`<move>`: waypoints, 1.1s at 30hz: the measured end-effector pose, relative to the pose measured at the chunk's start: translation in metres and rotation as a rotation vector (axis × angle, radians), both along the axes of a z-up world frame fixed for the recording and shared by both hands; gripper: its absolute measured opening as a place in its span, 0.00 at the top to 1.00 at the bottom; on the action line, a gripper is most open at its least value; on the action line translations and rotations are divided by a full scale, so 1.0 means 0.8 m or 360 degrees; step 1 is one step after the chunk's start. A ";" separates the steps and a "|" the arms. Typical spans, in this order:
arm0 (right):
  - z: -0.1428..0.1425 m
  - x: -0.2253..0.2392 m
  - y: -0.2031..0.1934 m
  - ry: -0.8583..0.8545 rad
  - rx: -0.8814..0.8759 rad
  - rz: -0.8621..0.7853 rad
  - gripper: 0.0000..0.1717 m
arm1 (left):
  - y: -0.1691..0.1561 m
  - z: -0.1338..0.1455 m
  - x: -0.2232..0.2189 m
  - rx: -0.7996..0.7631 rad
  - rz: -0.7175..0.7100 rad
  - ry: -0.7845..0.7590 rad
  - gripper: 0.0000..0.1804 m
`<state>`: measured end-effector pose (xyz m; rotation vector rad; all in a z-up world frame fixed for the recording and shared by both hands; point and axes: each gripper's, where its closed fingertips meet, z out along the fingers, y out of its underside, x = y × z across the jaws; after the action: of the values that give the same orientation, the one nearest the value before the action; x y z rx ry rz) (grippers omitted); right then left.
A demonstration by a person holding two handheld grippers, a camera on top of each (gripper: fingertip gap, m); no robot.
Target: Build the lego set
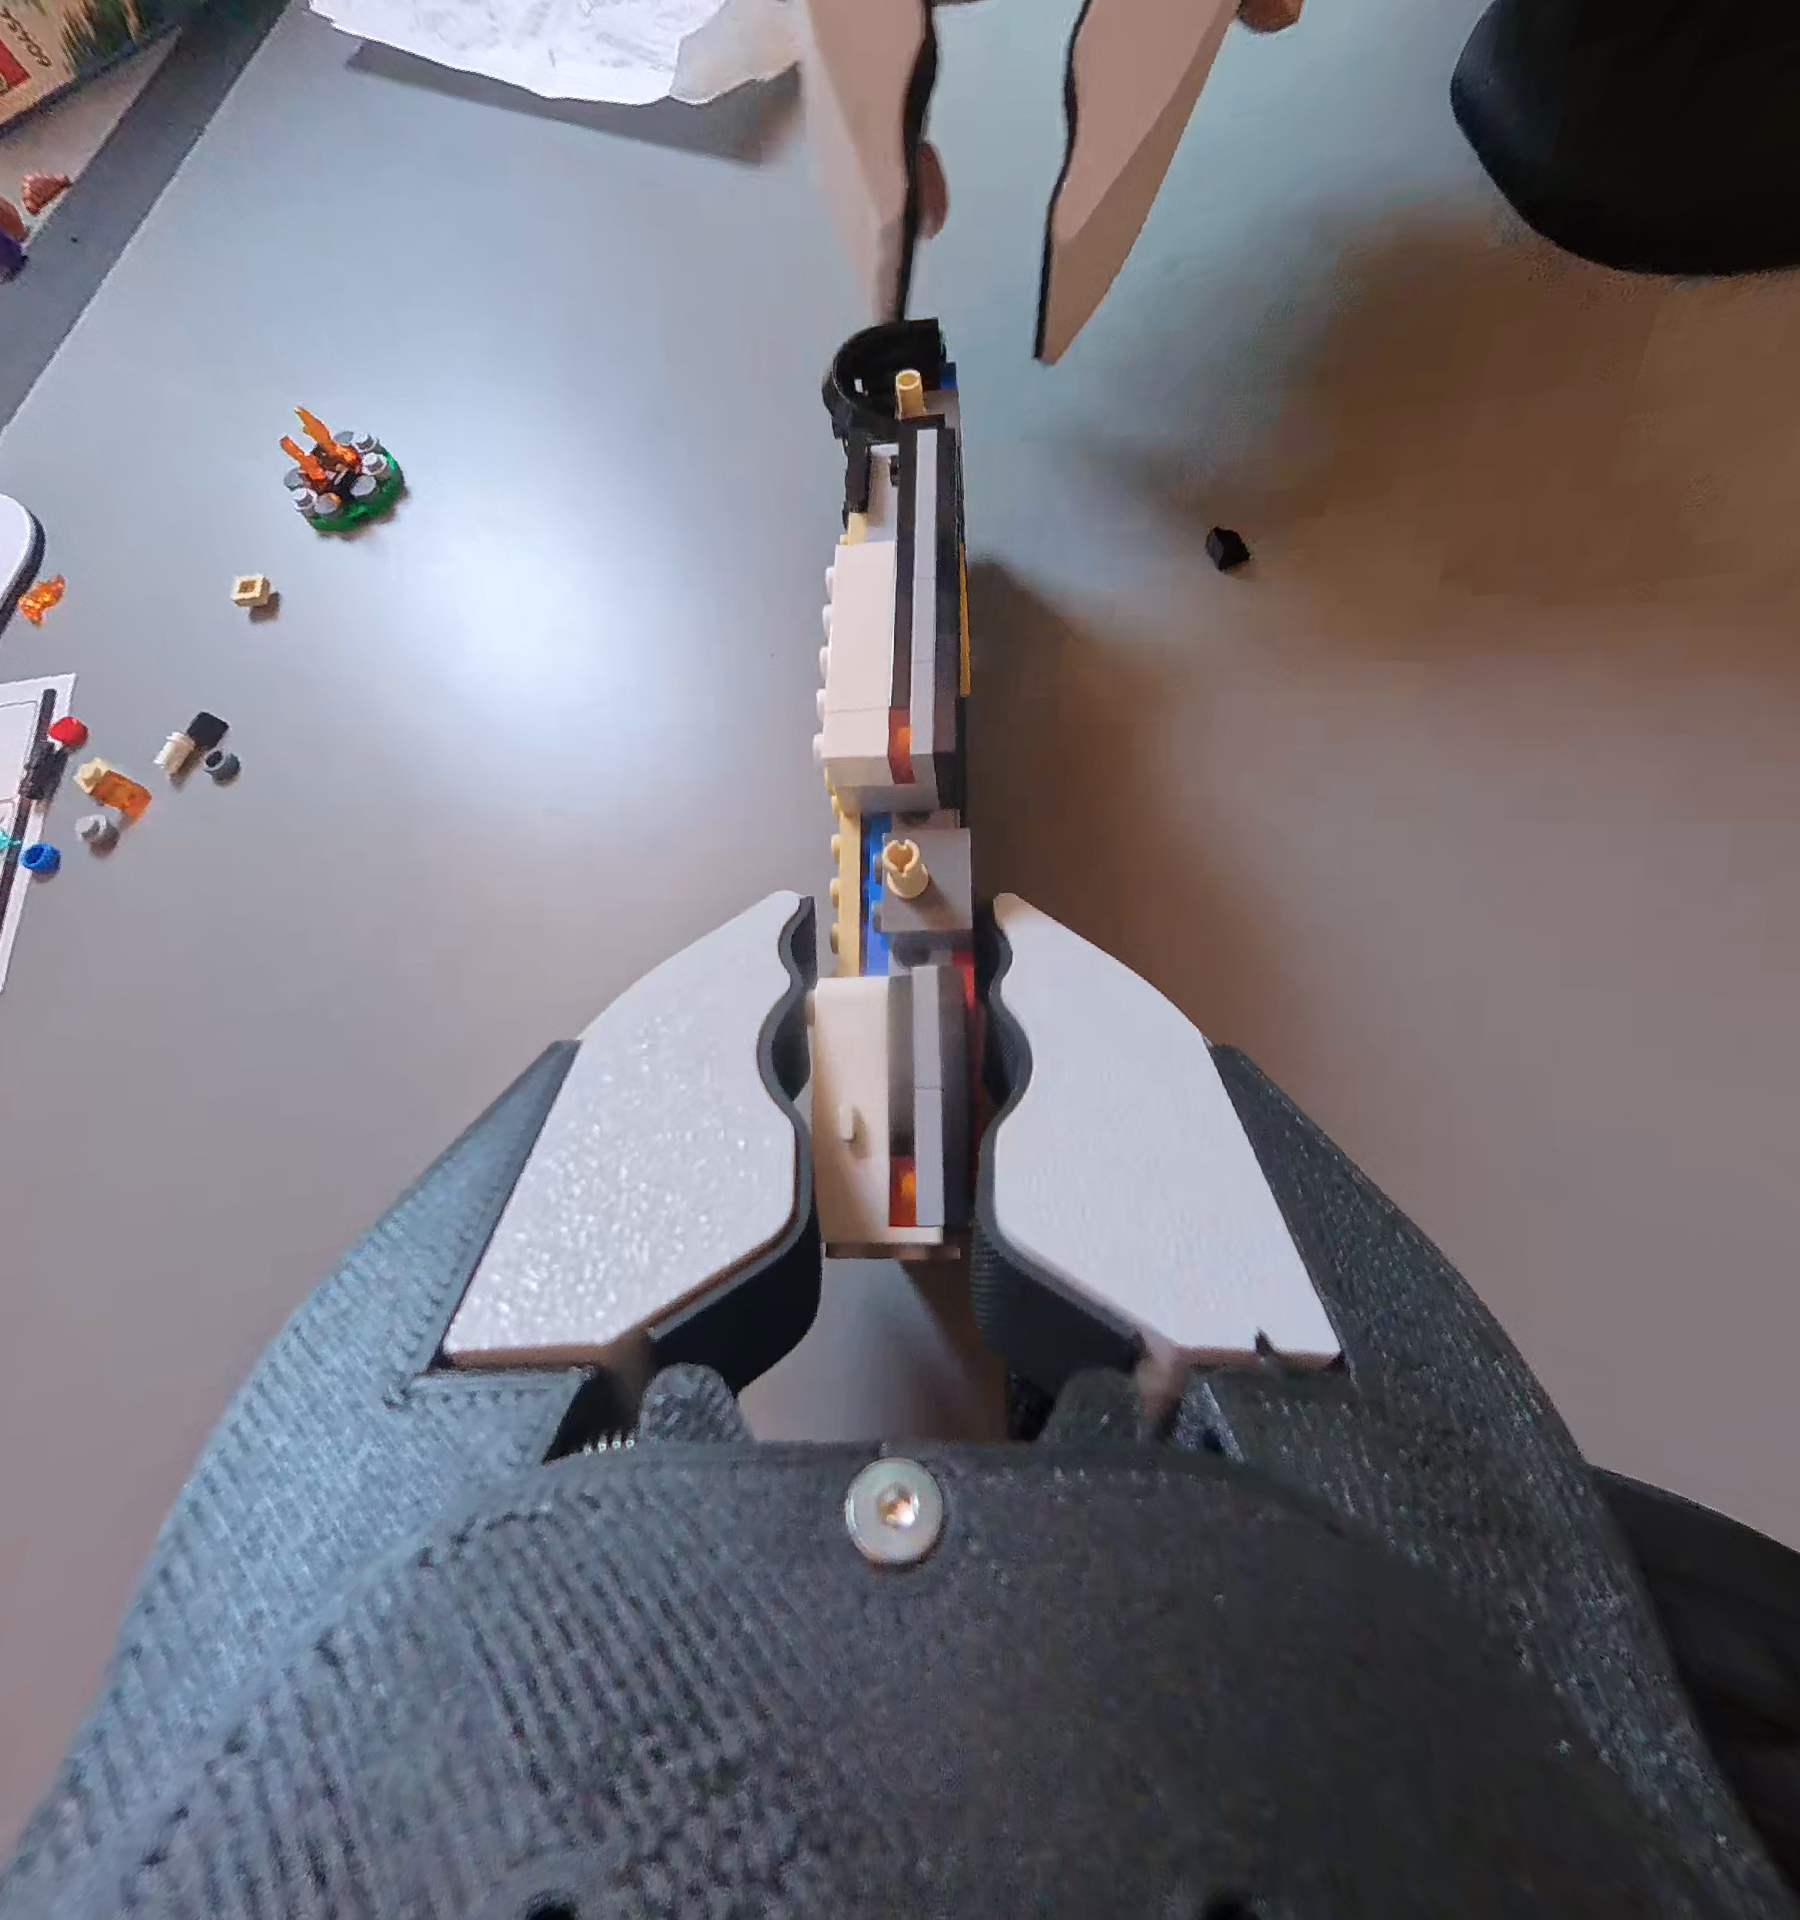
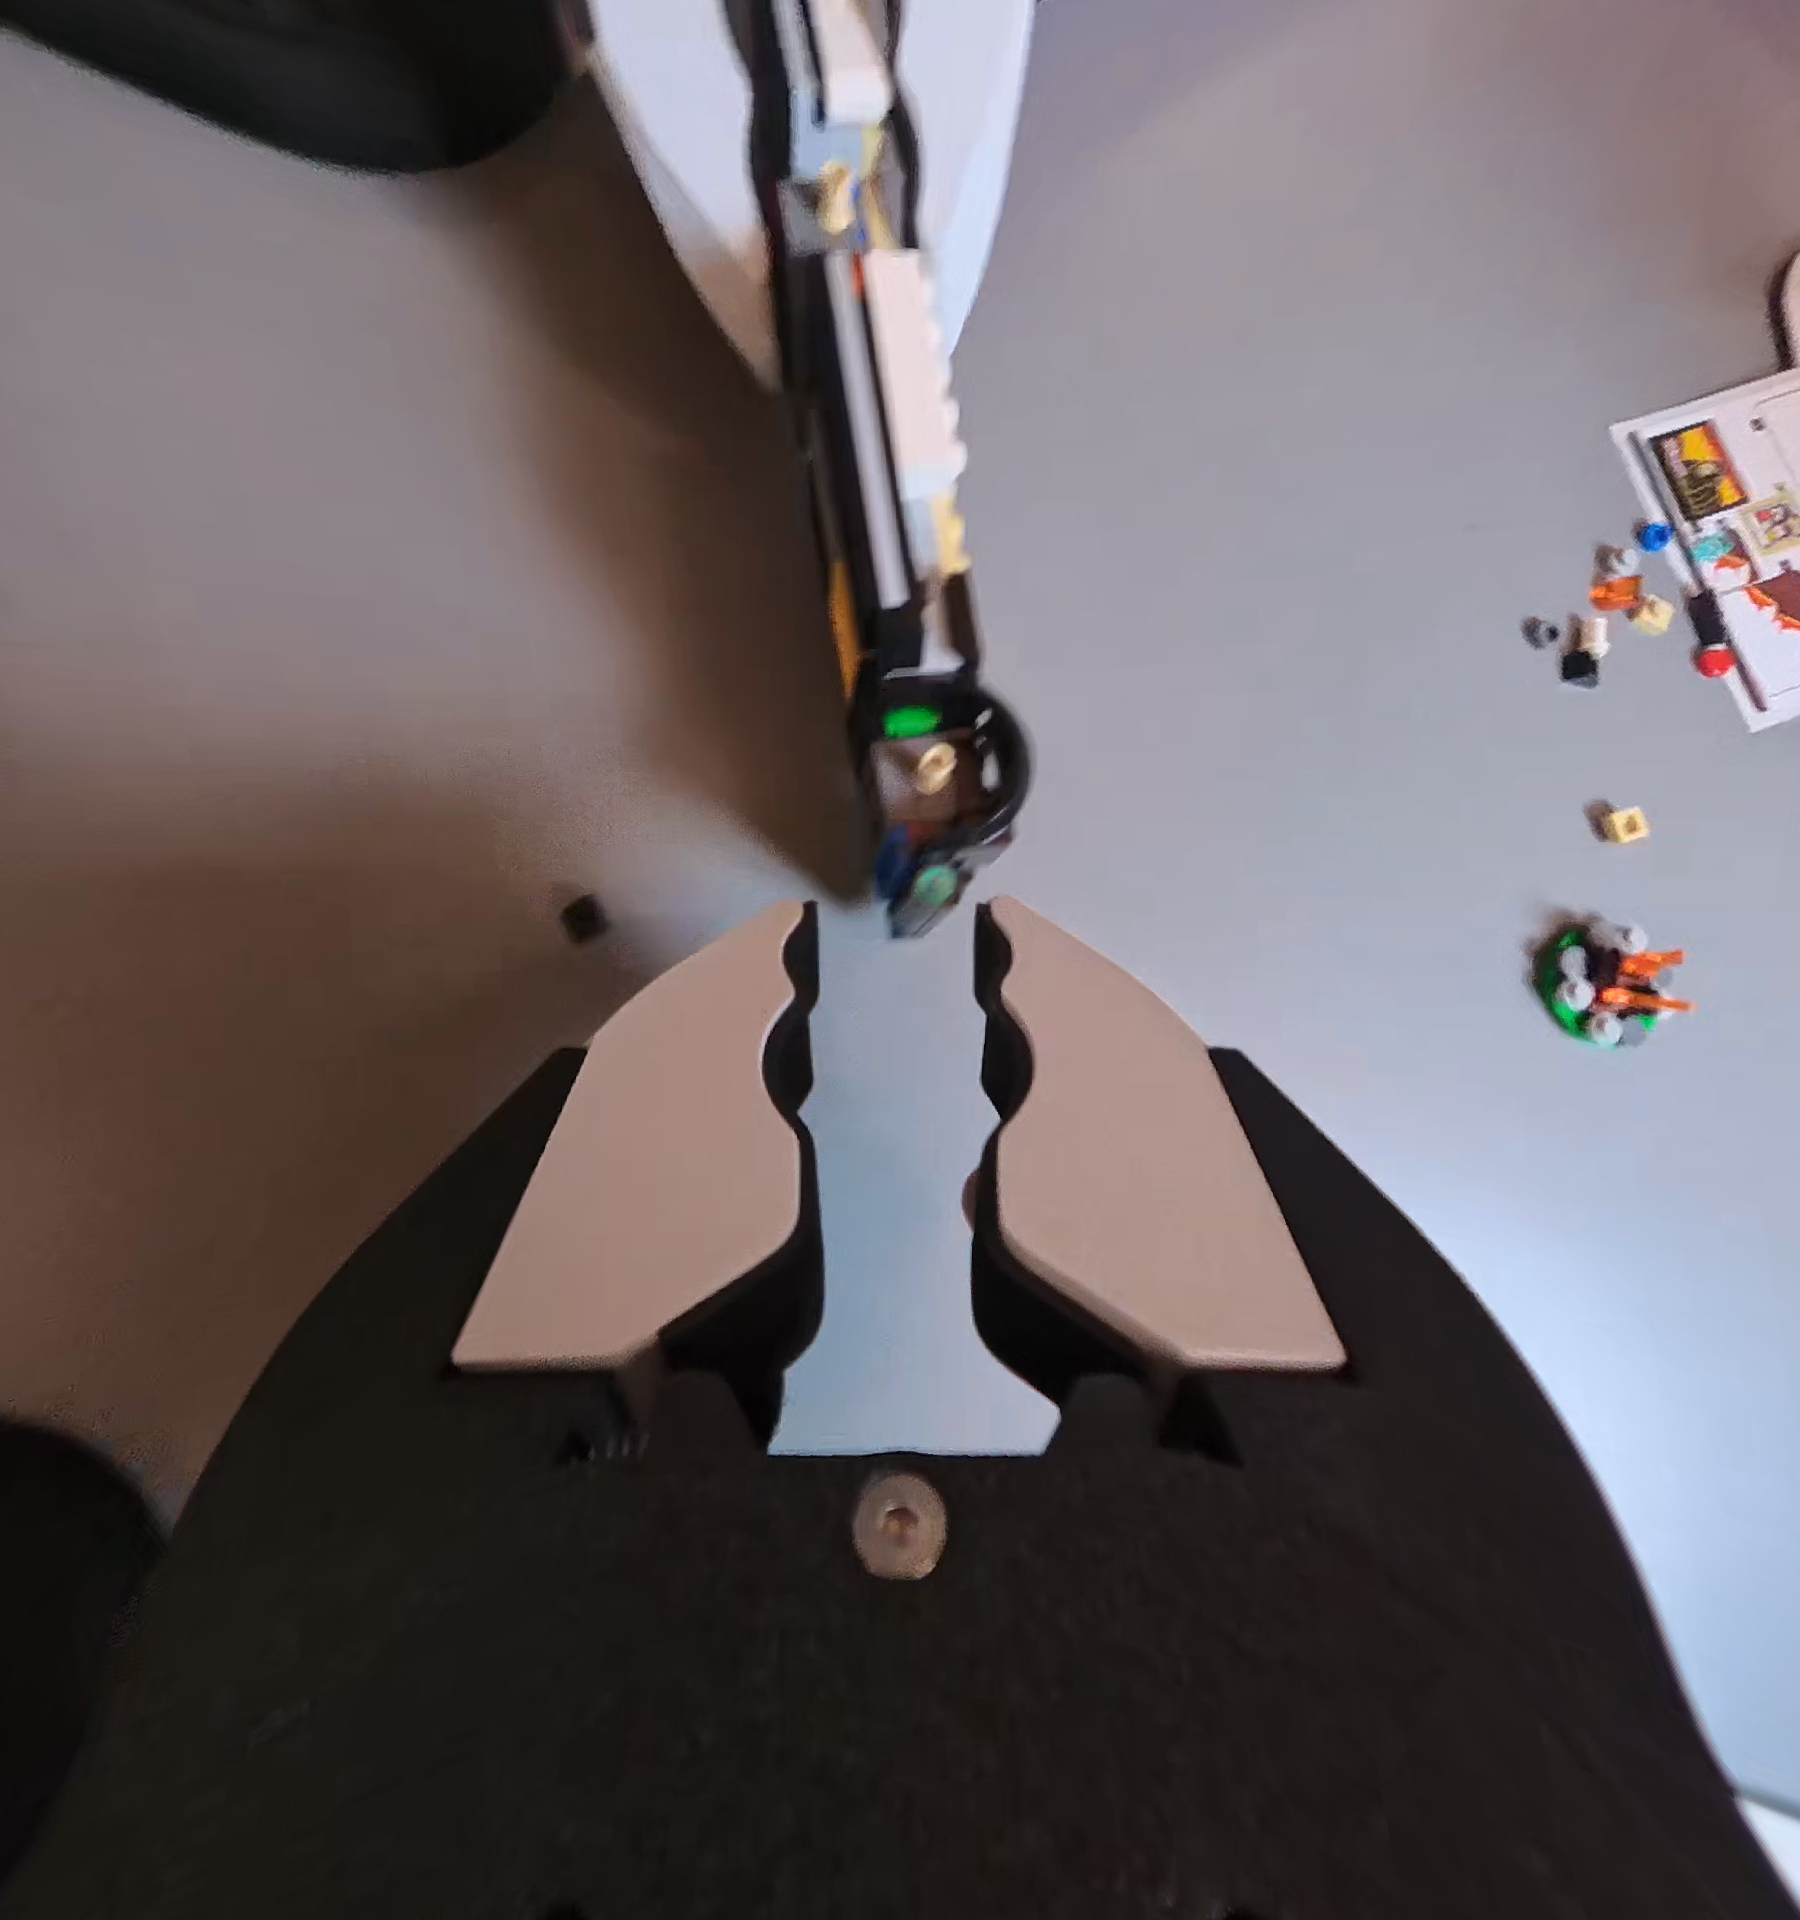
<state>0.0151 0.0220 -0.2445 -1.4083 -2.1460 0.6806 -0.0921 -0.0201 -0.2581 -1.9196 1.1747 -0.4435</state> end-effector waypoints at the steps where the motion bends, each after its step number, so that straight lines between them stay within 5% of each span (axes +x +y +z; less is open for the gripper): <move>1: -0.003 0.012 -0.010 -0.0053 -0.0009 0.0029 0.86 | -0.001 0.000 0.000 0.0016 -0.0008 -0.0004 0.84; 8: -0.041 0.021 -0.070 -0.0233 -0.0136 0.0182 0.88 | -0.005 0.002 0.003 0.0029 -0.0037 -0.0083 0.85; 33: -0.050 0.009 -0.077 -0.0292 -0.0084 0.0198 0.95 | -0.011 0.015 0.004 0.0080 -0.0034 -0.0143 0.78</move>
<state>0.0219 -0.0398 -0.2845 -1.4221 -2.3910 0.6816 -0.0888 -0.0285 -0.2460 -1.8268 1.1382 -0.5018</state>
